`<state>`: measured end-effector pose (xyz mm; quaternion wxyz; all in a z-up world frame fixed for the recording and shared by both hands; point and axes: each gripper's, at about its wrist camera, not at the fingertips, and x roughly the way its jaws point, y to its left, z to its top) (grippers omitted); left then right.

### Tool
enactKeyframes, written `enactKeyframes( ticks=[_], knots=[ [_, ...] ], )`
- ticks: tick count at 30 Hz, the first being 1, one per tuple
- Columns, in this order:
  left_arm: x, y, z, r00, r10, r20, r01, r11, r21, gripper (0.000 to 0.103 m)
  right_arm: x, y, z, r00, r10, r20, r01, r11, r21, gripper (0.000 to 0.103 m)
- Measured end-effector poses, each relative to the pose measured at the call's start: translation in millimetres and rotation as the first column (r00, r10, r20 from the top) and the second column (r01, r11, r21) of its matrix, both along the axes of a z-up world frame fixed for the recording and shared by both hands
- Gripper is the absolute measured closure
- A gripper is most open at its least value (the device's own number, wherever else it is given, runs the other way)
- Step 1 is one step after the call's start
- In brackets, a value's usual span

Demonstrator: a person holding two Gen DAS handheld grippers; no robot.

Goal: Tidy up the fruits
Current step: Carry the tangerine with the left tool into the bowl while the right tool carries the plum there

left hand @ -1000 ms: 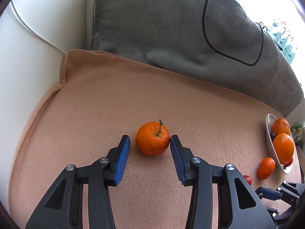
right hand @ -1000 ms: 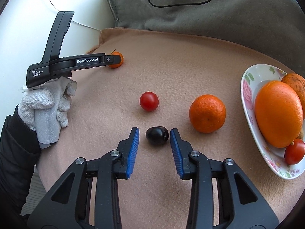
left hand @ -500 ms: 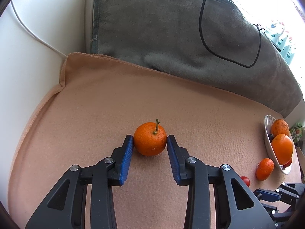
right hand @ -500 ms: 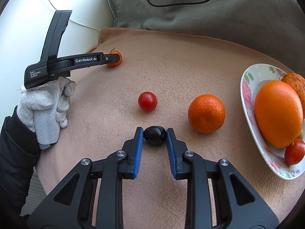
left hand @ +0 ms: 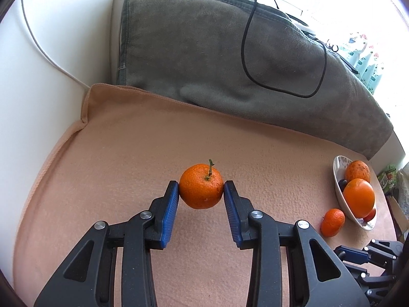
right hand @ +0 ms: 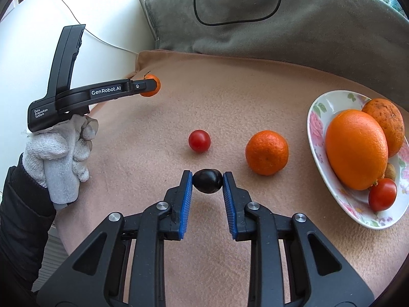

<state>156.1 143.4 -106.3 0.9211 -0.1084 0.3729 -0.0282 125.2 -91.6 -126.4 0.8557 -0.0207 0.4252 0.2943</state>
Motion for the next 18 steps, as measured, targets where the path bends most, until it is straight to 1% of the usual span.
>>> enactKeyframes(
  ticks=[9, 18],
  knots=[
    [-1.1, -34.3, 14.5, 0.997, -0.061, 0.037, 0.061, 0.998, 0.003, 0.068, -21.0, -26.2, 18.9, 0.998, -0.038, 0.040, 0.037, 0.999, 0.027, 0.078],
    [-3.8, -73.9, 32.2, 0.988, -0.137, 0.071, 0.136, 0.991, 0.008, 0.068, -34.7, -59.3, 35.1, 0.993, -0.096, 0.072, 0.092, 0.994, 0.055, 0.078]
  ],
)
